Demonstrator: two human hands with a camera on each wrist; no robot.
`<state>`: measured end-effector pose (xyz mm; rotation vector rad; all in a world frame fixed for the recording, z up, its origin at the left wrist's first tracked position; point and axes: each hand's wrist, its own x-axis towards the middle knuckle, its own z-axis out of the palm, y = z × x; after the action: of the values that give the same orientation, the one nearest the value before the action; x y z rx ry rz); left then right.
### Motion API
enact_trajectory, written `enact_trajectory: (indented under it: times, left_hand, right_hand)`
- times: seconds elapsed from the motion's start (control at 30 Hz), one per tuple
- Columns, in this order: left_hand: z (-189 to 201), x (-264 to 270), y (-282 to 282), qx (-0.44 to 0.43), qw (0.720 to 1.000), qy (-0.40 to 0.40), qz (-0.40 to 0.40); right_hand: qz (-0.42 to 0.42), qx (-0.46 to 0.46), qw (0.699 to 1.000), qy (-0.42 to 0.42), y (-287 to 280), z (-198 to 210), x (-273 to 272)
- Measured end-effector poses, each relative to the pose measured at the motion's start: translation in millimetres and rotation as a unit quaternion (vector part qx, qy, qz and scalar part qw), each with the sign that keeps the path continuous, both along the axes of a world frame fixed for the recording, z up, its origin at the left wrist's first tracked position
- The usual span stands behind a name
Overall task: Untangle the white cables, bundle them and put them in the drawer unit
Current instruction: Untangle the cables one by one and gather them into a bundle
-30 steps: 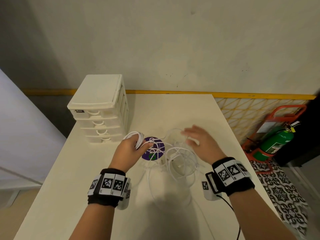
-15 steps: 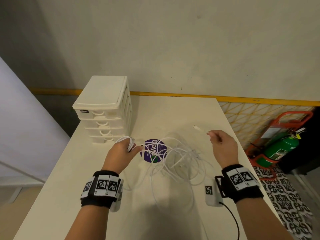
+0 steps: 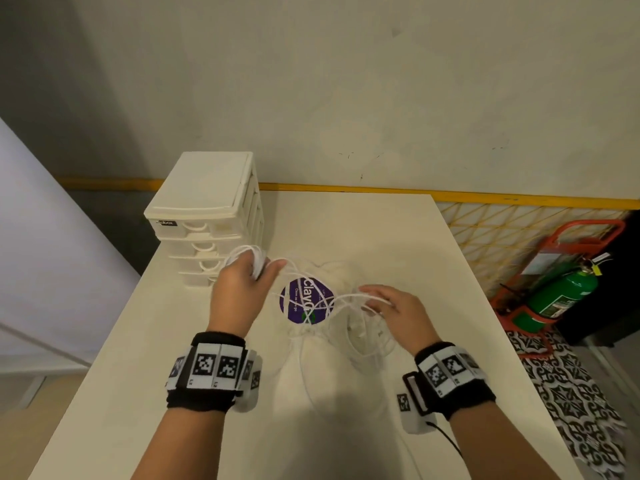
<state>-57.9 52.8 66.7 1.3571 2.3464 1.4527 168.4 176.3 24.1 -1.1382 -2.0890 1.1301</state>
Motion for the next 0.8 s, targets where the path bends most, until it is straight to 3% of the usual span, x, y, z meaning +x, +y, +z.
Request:
enact_trajectory:
  times: [0.1, 0.23, 0.33, 0.4, 0.47, 0.53, 0.6, 0.73, 0.8]
  left_hand:
    - [-3.0, -22.6, -11.3, -0.004, 0.998, -0.004, 0.055]
    - [-7.6, -39.8, -20.2, -0.017, 0.994, -0.002, 0.108]
    - [-9.6, -44.8, -22.4, -0.018, 0.991, -0.011, 0.135]
    - [-10.0, -44.4, -21.8, -0.015, 0.990, -0.019, 0.140]
    - [-9.9, -41.2, -19.6, -0.005, 0.990, -0.034, 0.135]
    - [-8.5, -36.2, -16.0, 0.006, 0.992, -0.053, 0.117]
    - [-4.5, -27.6, -11.6, 0.013, 0.994, -0.056, 0.092]
    - [7.3, -5.1, -3.1, 0.036, 0.998, -0.038, 0.045]
    - [11.9, 1.4, -0.8, 0.050, 0.998, -0.029, 0.031]
  right_hand:
    - [-0.114, -0.097, 0.981, 0.126, 16.1, 2.9, 19.3]
    - [-0.269, -0.104, 0.930, 0.227, 42.3, 1.9, 52.2]
    - [-0.348, -0.147, 0.893, 0.244, 59.4, -9.8, 70.9]
    - [-0.363, -0.178, 0.890, 0.210, 67.3, -18.9, 76.4]
    - [-0.336, -0.197, 0.909, 0.150, 69.7, -26.5, 73.7]
    - [-0.254, -0.181, 0.950, -0.003, 64.9, -26.3, 70.4]
    - [-0.176, -0.137, 0.968, -0.118, 54.6, -19.8, 65.2]
    - [-0.056, 0.075, 0.995, -0.040, 22.3, 9.7, 31.0]
    - [0.042, 0.103, 0.991, -0.072, 13.6, 10.9, 13.8]
